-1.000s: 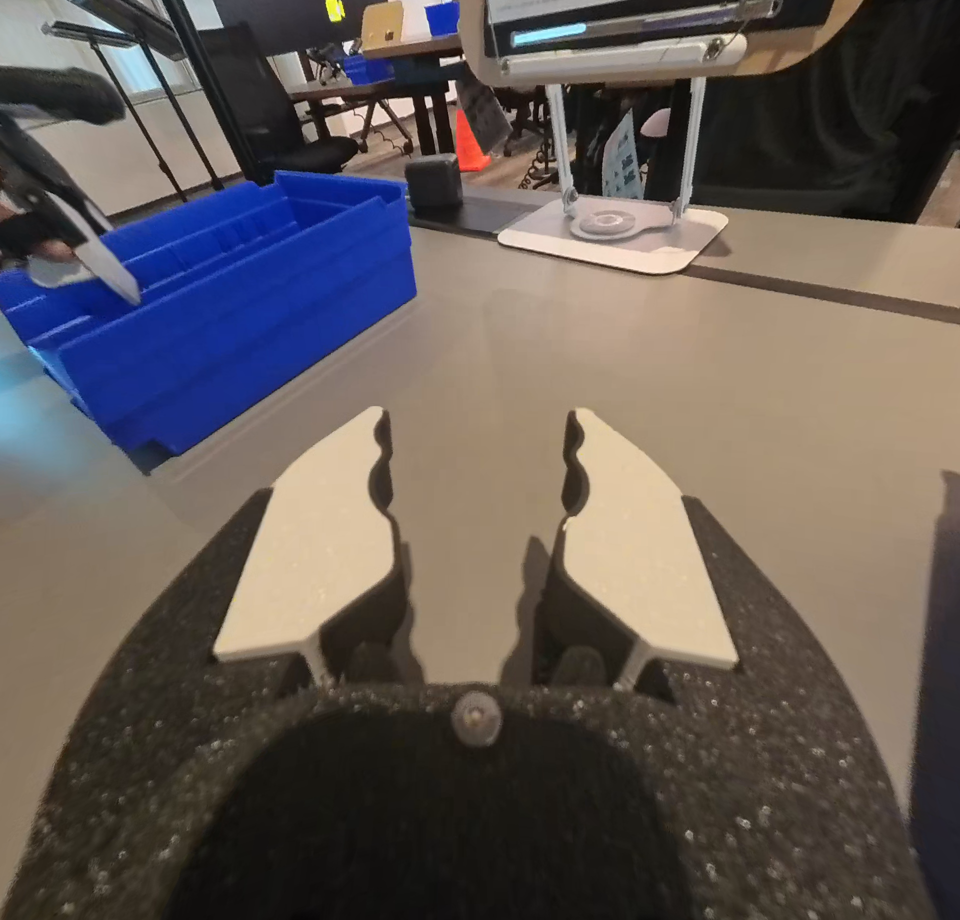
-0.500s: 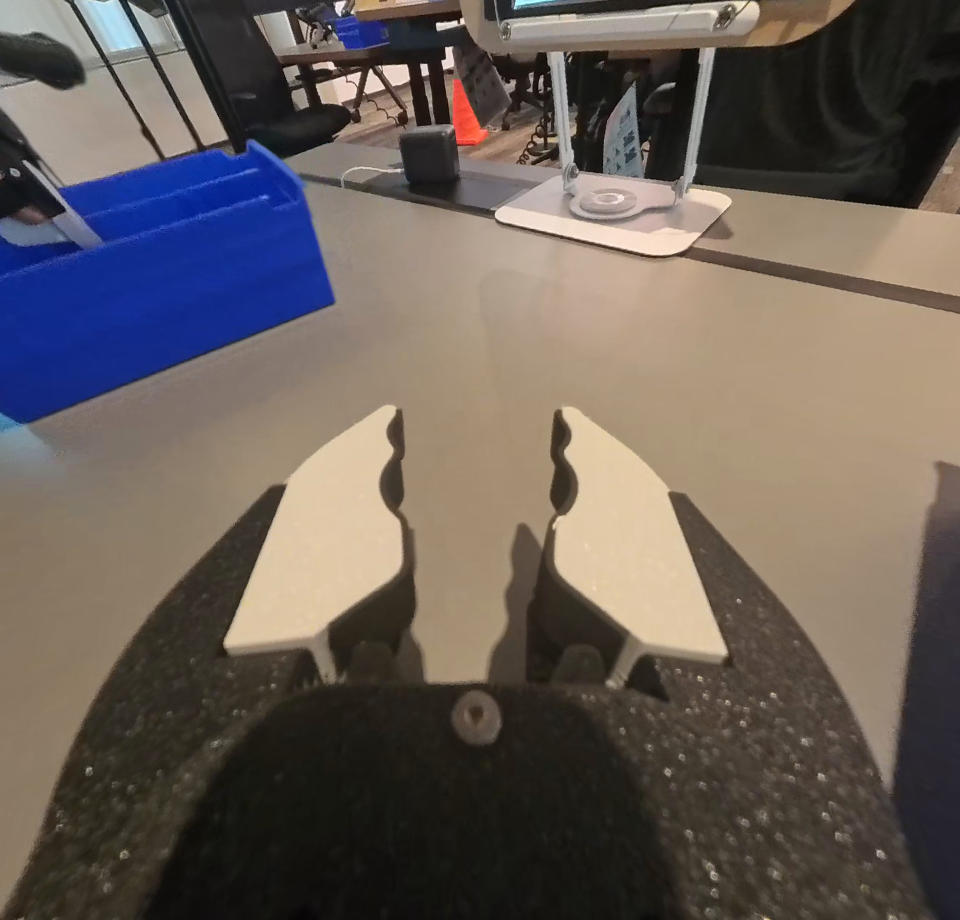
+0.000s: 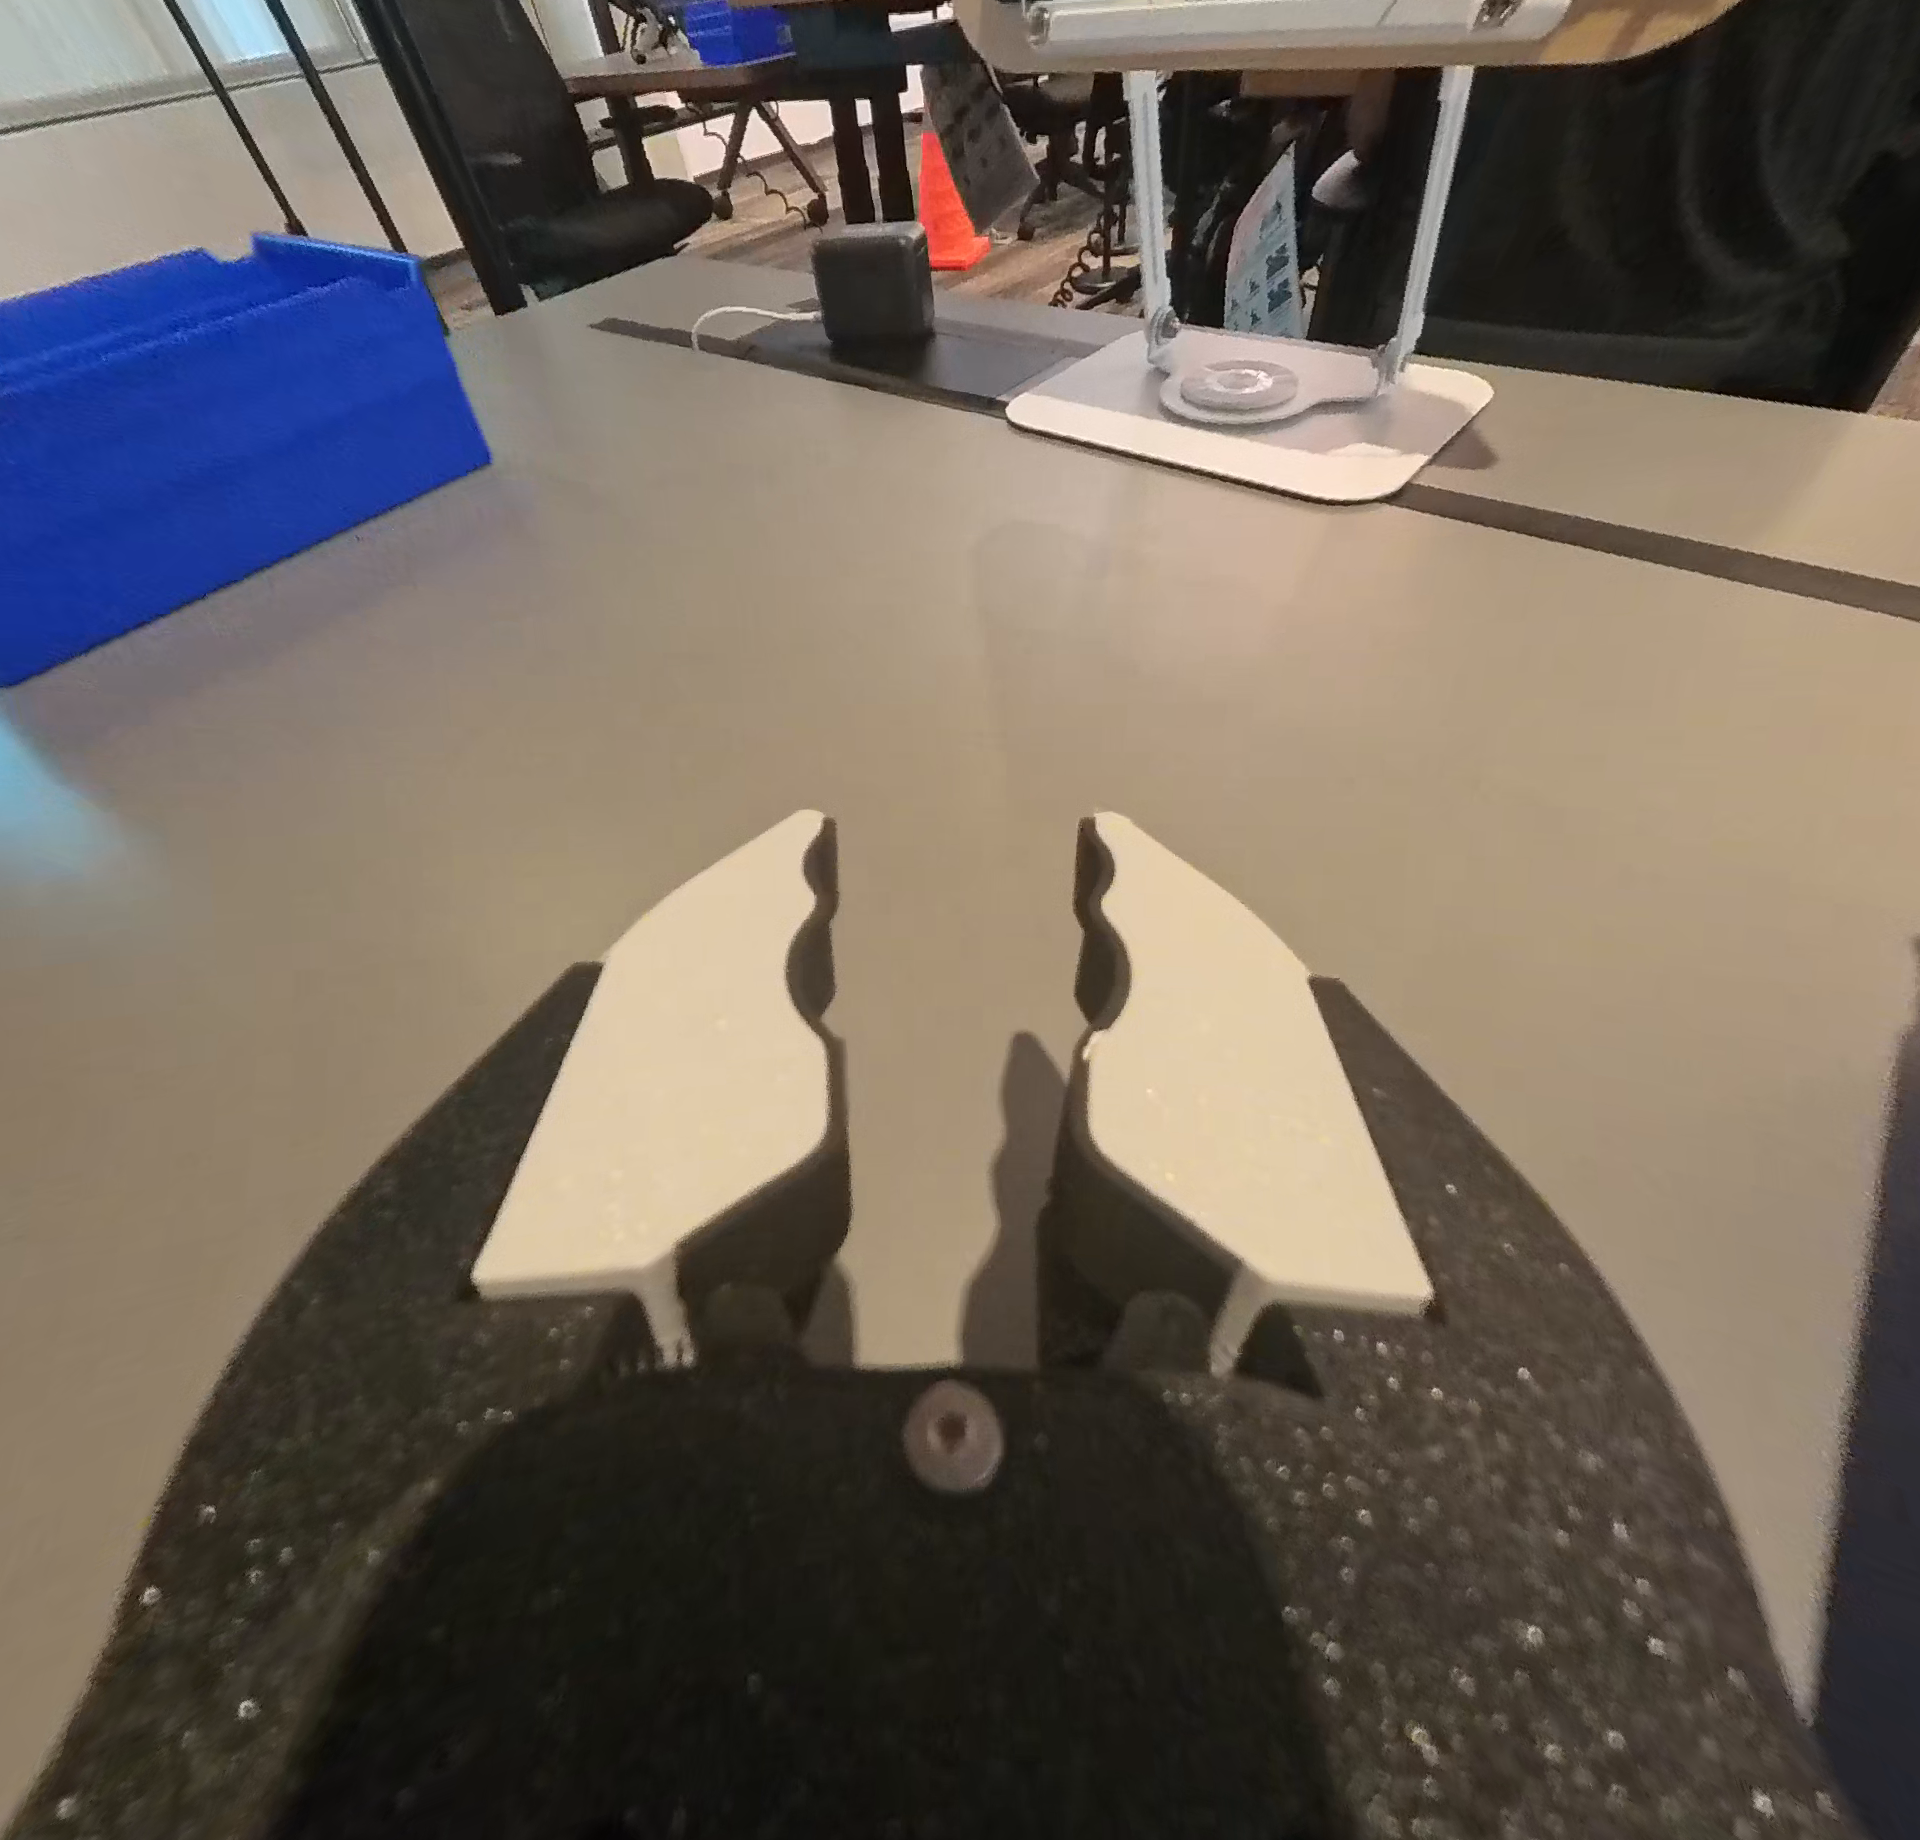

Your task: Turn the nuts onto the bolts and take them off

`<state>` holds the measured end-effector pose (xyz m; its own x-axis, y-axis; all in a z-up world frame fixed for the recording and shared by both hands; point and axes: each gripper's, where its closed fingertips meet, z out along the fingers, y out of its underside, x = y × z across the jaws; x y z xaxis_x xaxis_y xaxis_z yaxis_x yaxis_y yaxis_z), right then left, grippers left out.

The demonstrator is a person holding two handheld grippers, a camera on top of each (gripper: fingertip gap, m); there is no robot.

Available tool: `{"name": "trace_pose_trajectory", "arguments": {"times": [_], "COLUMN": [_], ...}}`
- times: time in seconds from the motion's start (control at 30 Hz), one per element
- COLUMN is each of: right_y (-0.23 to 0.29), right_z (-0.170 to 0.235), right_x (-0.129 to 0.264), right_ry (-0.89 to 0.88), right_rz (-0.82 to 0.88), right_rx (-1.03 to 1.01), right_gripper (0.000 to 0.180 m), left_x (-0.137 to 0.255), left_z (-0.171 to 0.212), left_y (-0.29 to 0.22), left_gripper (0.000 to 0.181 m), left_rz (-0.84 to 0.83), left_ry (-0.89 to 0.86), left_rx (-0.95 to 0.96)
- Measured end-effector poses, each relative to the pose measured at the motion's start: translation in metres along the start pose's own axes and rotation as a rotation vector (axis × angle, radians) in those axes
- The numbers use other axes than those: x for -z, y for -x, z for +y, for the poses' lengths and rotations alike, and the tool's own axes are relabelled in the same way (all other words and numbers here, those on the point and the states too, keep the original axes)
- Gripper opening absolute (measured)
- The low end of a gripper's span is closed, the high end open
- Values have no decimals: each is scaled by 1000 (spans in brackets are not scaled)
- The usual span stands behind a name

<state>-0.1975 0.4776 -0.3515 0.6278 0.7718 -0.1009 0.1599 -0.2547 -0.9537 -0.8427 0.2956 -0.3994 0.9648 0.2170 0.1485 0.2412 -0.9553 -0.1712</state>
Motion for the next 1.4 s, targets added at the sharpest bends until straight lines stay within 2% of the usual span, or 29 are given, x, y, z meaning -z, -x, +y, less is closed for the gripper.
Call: {"name": "trace_pose_trajectory", "arguments": {"times": [0.33,1.4], "right_y": [12,9], "right_z": [10,17], "right_x": [-16,-20], "right_ry": [44,68], "right_rz": [-20,-18], "right_rx": [14,28], "right_gripper": [40,36], "left_x": [10,13], "left_z": [-1,-7], "left_y": [53,77], "left_gripper": [5,4], "left_rz": [-8,-7], "left_ry": [-40,-61], "left_rx": [50,83]}}
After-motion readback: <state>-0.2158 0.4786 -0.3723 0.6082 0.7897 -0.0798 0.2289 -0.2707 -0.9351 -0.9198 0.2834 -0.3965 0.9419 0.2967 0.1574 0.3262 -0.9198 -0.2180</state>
